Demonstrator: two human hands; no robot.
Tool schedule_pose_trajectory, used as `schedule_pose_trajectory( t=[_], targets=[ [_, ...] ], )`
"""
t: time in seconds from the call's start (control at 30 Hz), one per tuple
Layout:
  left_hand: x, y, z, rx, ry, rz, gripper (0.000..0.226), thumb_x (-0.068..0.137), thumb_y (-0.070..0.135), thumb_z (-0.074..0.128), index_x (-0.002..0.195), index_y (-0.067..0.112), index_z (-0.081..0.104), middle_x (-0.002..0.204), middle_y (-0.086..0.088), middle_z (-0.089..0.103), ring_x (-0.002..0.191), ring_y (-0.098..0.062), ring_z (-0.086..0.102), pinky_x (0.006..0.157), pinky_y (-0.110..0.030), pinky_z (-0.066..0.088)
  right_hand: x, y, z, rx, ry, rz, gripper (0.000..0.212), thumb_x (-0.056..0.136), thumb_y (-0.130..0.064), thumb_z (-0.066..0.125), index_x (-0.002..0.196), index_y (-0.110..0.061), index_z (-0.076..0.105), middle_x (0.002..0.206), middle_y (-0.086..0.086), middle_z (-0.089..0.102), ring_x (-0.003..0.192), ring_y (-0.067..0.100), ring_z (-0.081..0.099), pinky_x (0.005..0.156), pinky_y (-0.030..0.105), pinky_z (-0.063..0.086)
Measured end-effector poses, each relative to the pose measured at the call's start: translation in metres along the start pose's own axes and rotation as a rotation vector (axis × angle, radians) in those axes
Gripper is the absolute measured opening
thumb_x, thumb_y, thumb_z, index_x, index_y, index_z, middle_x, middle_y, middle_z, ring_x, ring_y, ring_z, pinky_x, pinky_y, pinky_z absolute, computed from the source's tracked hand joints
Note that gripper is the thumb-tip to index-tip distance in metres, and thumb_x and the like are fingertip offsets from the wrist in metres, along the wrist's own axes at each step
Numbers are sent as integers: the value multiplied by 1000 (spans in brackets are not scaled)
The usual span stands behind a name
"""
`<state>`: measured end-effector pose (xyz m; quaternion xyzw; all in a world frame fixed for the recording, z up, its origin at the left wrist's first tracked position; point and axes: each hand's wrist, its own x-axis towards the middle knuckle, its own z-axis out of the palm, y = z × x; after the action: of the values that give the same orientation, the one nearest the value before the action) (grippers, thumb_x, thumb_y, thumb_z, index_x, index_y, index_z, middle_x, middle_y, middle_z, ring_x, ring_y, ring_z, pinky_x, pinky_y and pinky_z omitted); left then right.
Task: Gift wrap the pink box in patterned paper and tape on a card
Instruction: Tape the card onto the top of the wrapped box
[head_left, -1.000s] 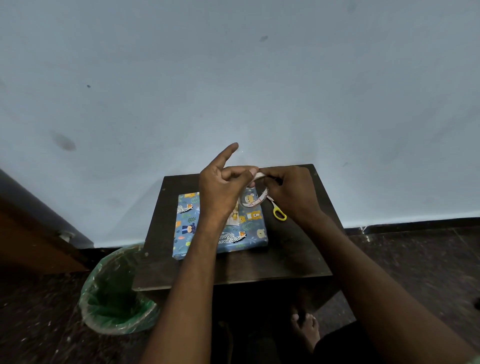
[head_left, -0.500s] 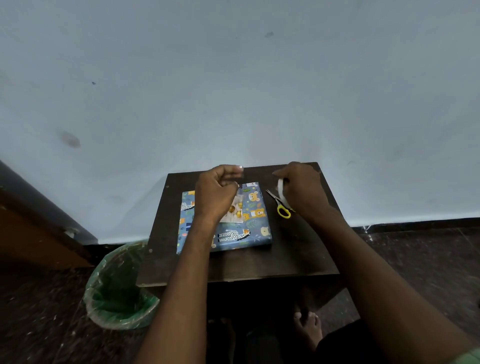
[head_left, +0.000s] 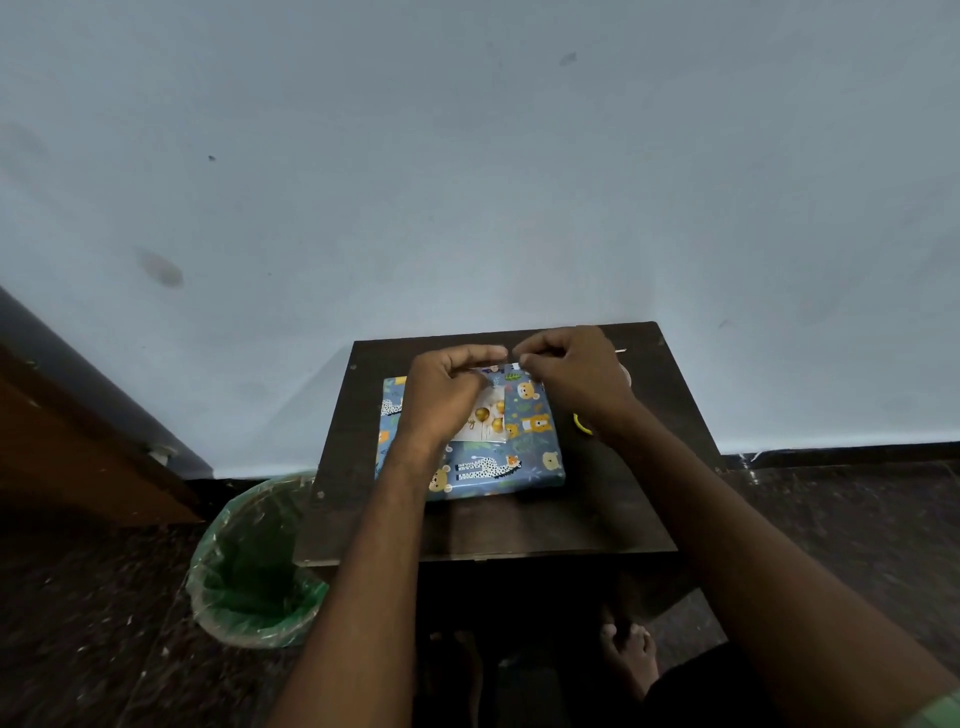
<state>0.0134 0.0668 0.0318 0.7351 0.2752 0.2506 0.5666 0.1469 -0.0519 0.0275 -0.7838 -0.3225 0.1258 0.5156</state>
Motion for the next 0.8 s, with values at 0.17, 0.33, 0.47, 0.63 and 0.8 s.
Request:
schedule_pose_trajectory(
  t=[0.17, 0.33, 0.47, 0.63, 0.8],
  targets=[
    [-2, 3, 1, -101, 1, -7, 42, 93, -10, 60, 106, 22, 84, 107, 12, 81, 104, 2, 73, 81, -11, 54, -9, -15, 1, 507, -192, 277, 24, 95, -12, 67, 101, 9, 76, 100, 29, 75, 76, 24, 66, 62, 26, 54],
    [-1, 0, 2, -51, -22, 14, 38, 94, -7, 61, 112, 20, 83, 107, 13, 81, 103, 1, 74, 82, -14, 57, -13, -18, 6, 541, -143, 294, 22, 92, -8, 72, 99, 13, 73, 97, 29, 74, 73, 21, 63, 59, 25, 50],
    [2, -5, 1, 140, 11, 89, 42, 93, -4, 61, 115, 25, 82, 111, 14, 80, 99, -3, 74, 87, -24, 61, -12, -16, 4, 418, -137, 240, 16, 92, -6, 70, 90, 9, 75, 89, 26, 74, 69, 18, 61, 55, 25, 47],
    [6, -10, -3, 346, 79, 102, 27, 96, 13, 72, 118, 25, 81, 111, 14, 78, 95, 2, 71, 89, -25, 60, -7, -9, -2, 129, -139, 126, 16, 89, -10, 70, 74, -7, 77, 73, 6, 76, 63, 14, 63, 56, 25, 48],
    [5, -6, -4, 245, 69, 67, 13, 97, 33, 75, 98, 24, 86, 92, 15, 80, 86, 2, 73, 80, -21, 58, -1, -2, -3, 4, -136, 76, 16, 87, -15, 72, 72, -14, 77, 70, -4, 75, 66, 8, 68, 71, 40, 59]
  ],
)
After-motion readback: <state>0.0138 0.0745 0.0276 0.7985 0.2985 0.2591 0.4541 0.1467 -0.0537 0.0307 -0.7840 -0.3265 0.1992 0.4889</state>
